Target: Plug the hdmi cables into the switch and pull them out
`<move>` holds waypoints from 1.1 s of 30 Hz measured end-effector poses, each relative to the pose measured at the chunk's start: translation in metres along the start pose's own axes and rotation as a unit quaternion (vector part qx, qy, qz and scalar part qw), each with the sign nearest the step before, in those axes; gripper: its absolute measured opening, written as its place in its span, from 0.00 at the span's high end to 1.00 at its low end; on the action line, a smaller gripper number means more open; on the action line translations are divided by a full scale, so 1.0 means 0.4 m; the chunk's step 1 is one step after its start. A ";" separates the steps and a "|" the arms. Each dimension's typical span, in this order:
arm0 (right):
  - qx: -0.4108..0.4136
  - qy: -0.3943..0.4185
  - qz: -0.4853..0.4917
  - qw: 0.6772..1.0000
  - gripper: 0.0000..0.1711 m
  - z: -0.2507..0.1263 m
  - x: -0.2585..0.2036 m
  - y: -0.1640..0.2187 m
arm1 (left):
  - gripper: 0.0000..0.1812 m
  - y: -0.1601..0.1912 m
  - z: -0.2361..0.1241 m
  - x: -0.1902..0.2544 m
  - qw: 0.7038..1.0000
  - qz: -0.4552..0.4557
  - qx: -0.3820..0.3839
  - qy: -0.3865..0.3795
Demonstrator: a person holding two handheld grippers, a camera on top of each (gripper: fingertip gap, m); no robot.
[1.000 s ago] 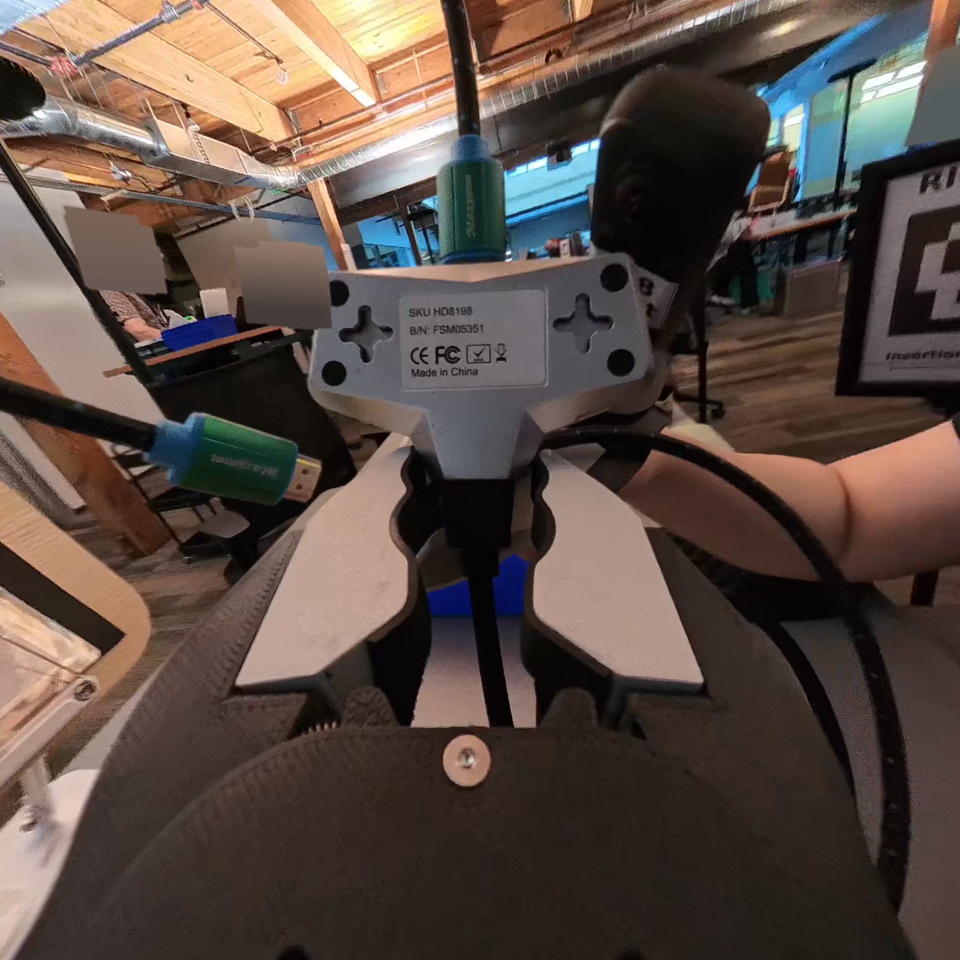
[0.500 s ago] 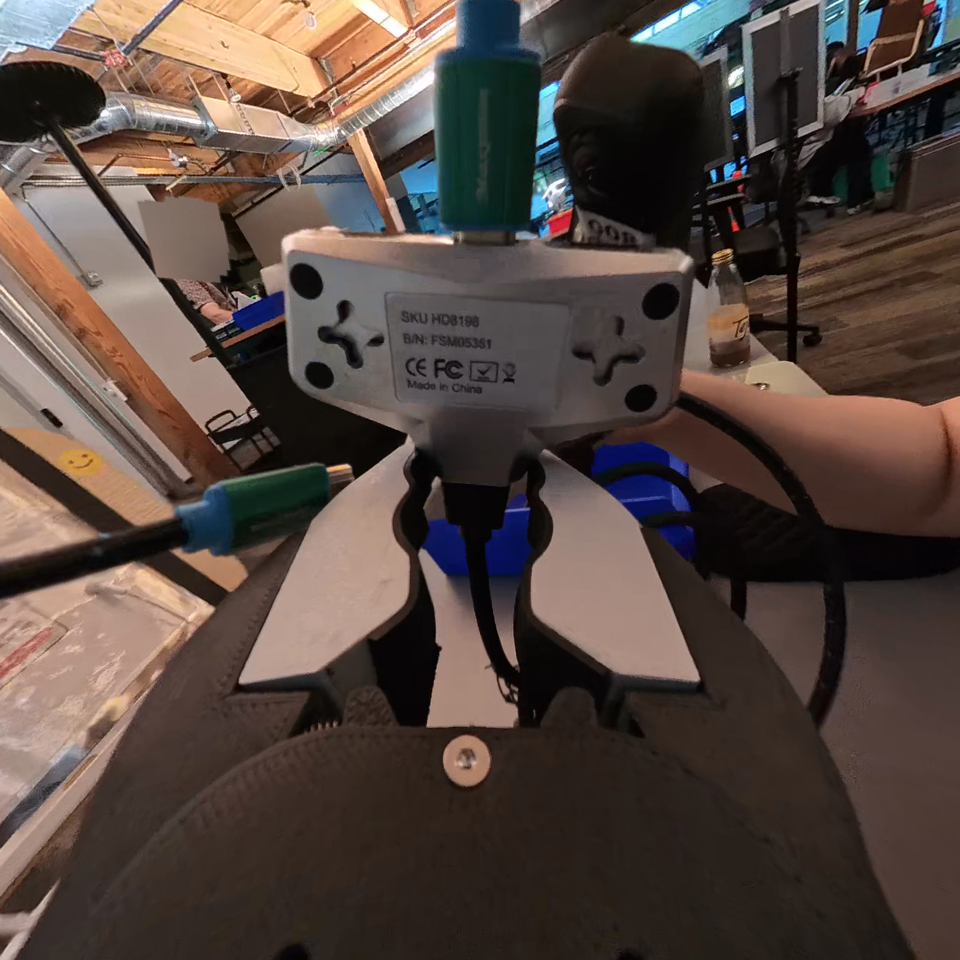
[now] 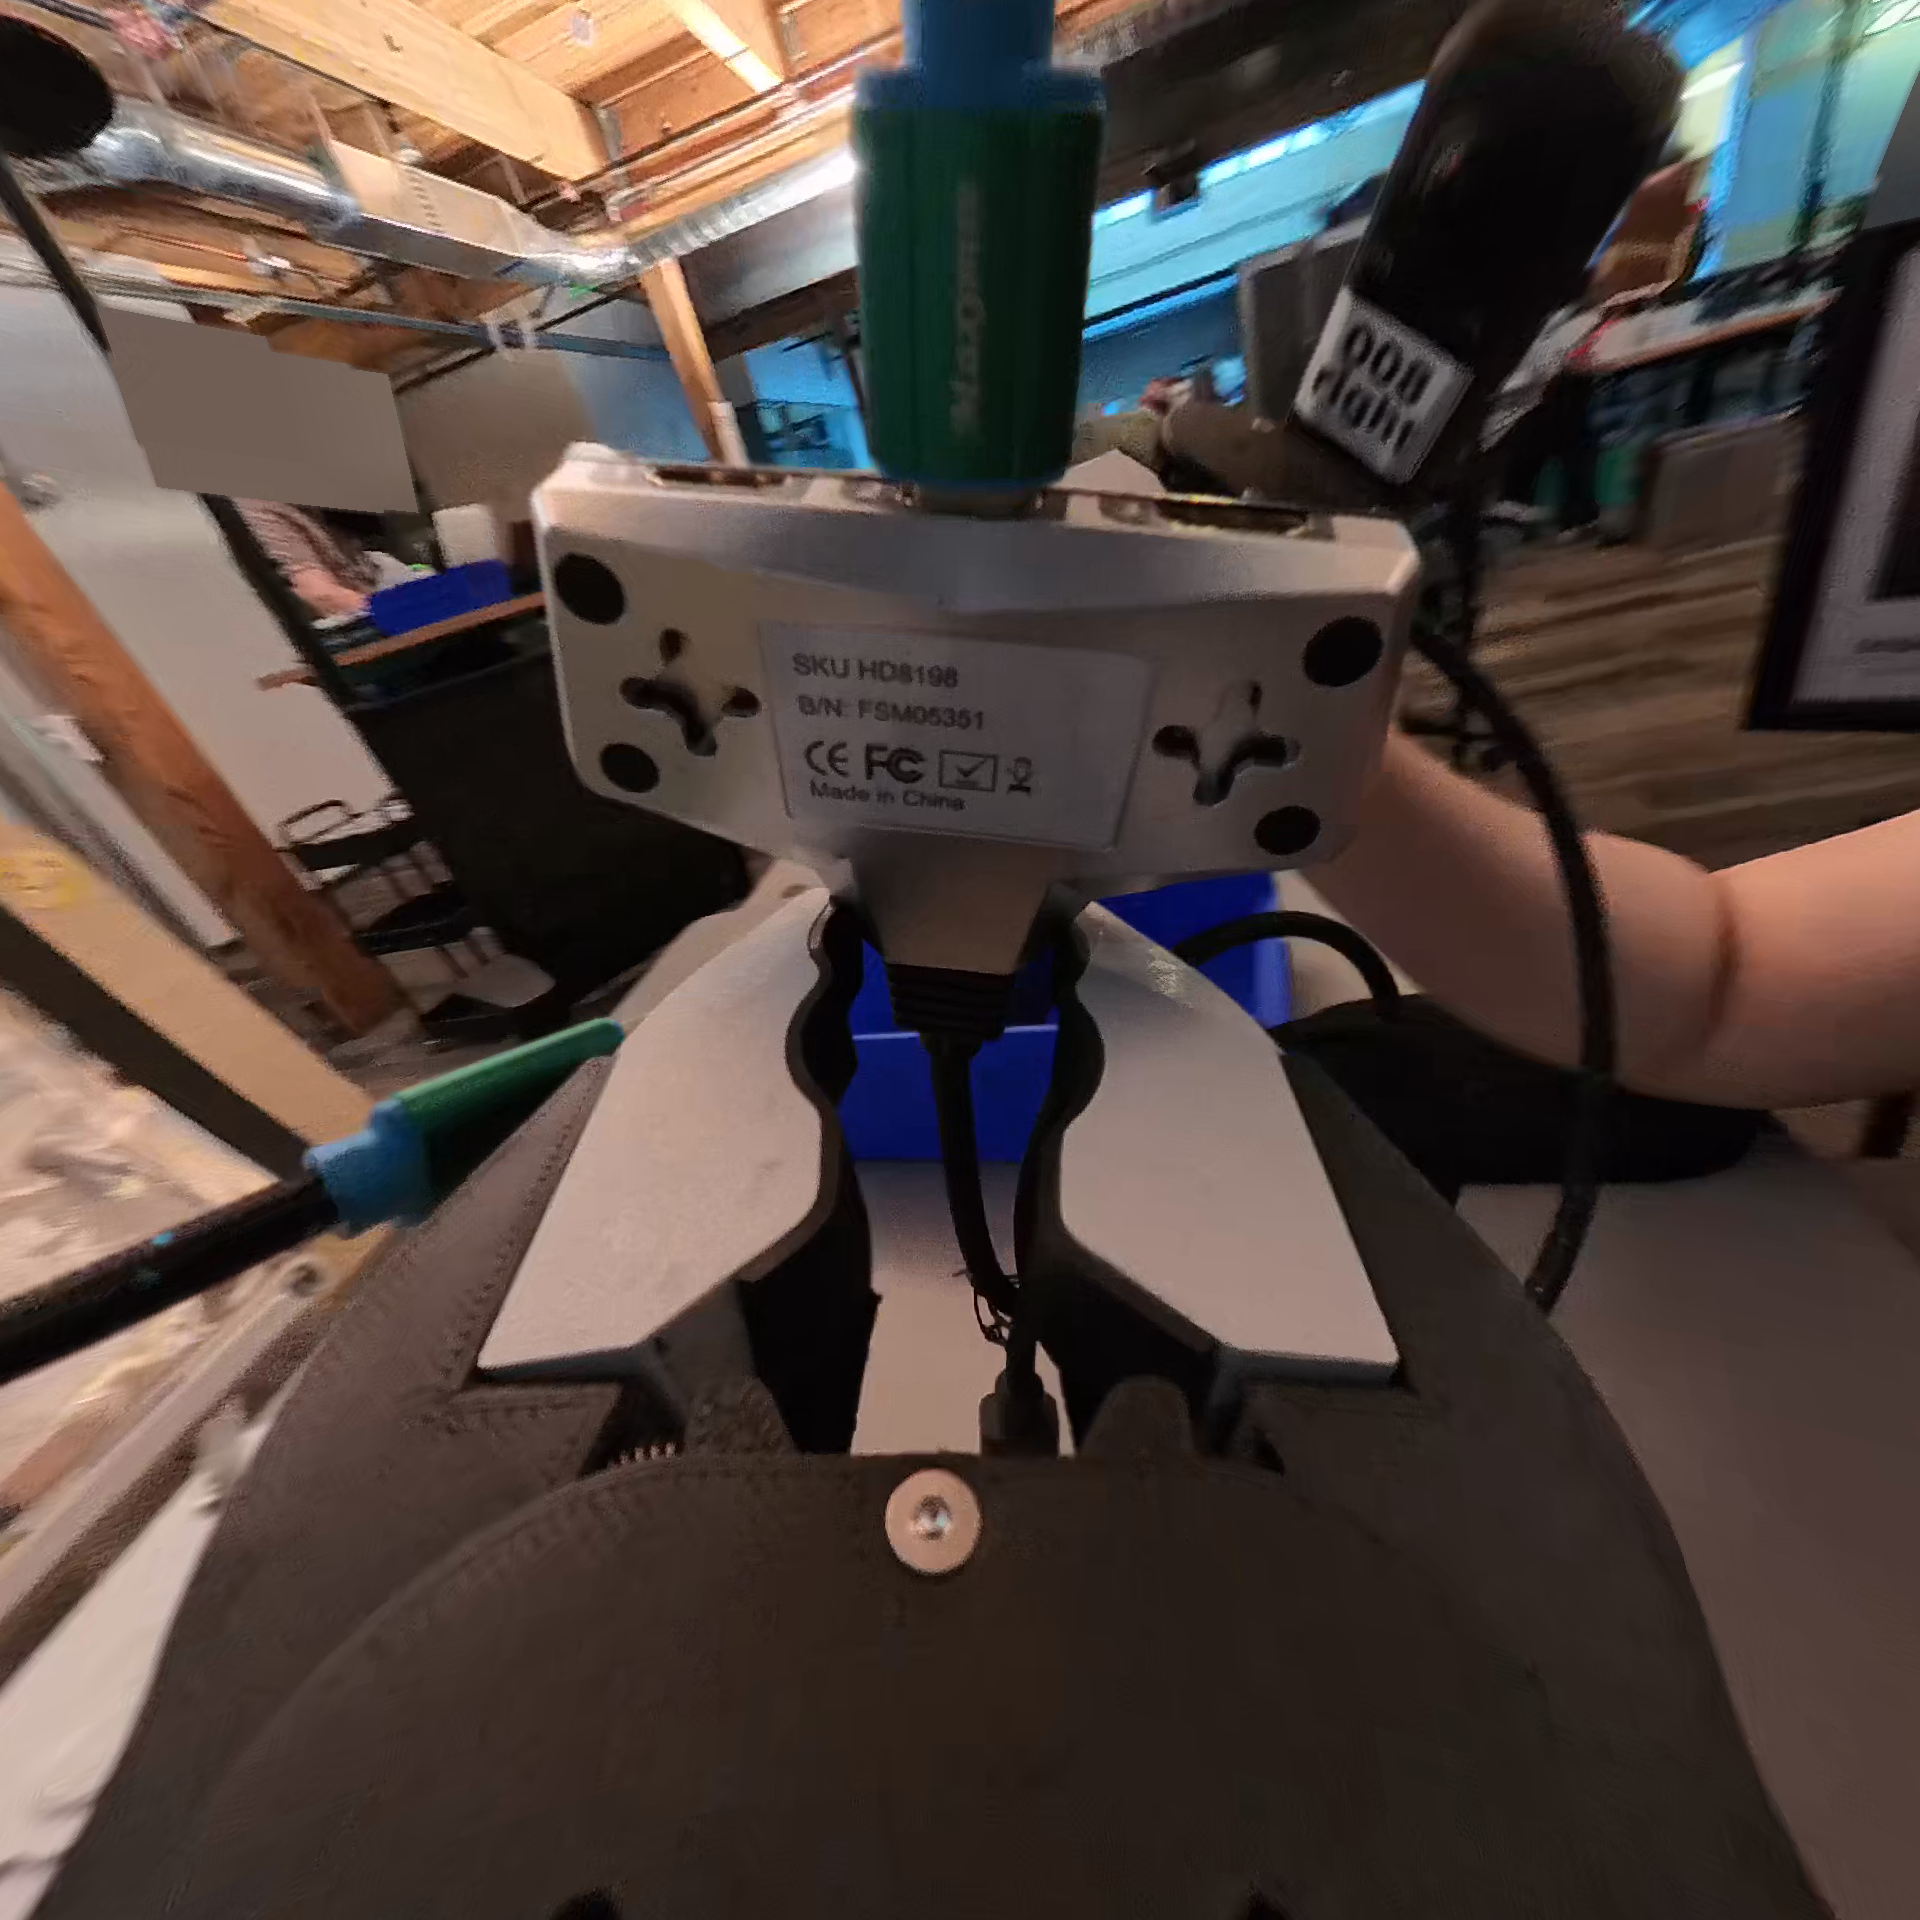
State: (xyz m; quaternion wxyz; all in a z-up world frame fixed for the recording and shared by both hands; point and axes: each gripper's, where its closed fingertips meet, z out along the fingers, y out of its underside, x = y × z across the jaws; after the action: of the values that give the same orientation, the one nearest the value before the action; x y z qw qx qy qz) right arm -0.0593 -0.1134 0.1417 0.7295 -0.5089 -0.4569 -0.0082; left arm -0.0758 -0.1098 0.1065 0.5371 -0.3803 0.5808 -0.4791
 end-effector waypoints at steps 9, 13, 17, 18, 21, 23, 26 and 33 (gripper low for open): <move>0.124 0.192 -0.161 0.960 0.96 -0.009 -0.018 -0.122 | 0.80 -0.052 -0.006 0.066 0.989 -0.098 0.034 0.106; 0.174 0.233 -0.158 0.944 0.96 -0.036 -0.020 -0.152 | 0.80 -0.072 -0.015 0.086 0.982 -0.120 0.048 0.138; 0.168 0.255 -0.159 0.939 0.96 -0.033 -0.019 -0.158 | 0.80 -0.077 -0.014 0.092 0.979 -0.129 0.052 0.147; 0.165 0.260 -0.160 0.938 0.96 -0.032 -0.019 -0.157 | 0.80 -0.078 -0.013 0.092 0.979 -0.132 0.052 0.148; 0.143 0.289 -0.164 0.932 0.96 -0.029 -0.005 -0.145 | 0.80 -0.084 -0.008 0.094 0.977 -0.147 0.057 0.147; 0.130 0.307 -0.161 0.929 0.96 -0.029 0.006 -0.136 | 0.80 -0.085 0.001 0.089 0.976 -0.163 0.057 0.135; 0.110 0.323 -0.156 0.927 0.96 -0.024 0.020 -0.117 | 0.80 -0.085 0.017 0.100 0.971 -0.183 0.060 0.139; 0.141 0.340 -0.152 0.917 0.96 -0.045 0.021 -0.129 | 0.80 -0.097 0.041 0.117 0.952 -0.241 0.098 0.163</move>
State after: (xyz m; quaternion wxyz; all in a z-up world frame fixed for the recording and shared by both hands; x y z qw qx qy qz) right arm -0.0673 -0.1479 0.1843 0.8948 -0.2919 -0.2500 -0.2273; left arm -0.0688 -0.1666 0.1323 0.3380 -0.3711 0.5014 -0.7048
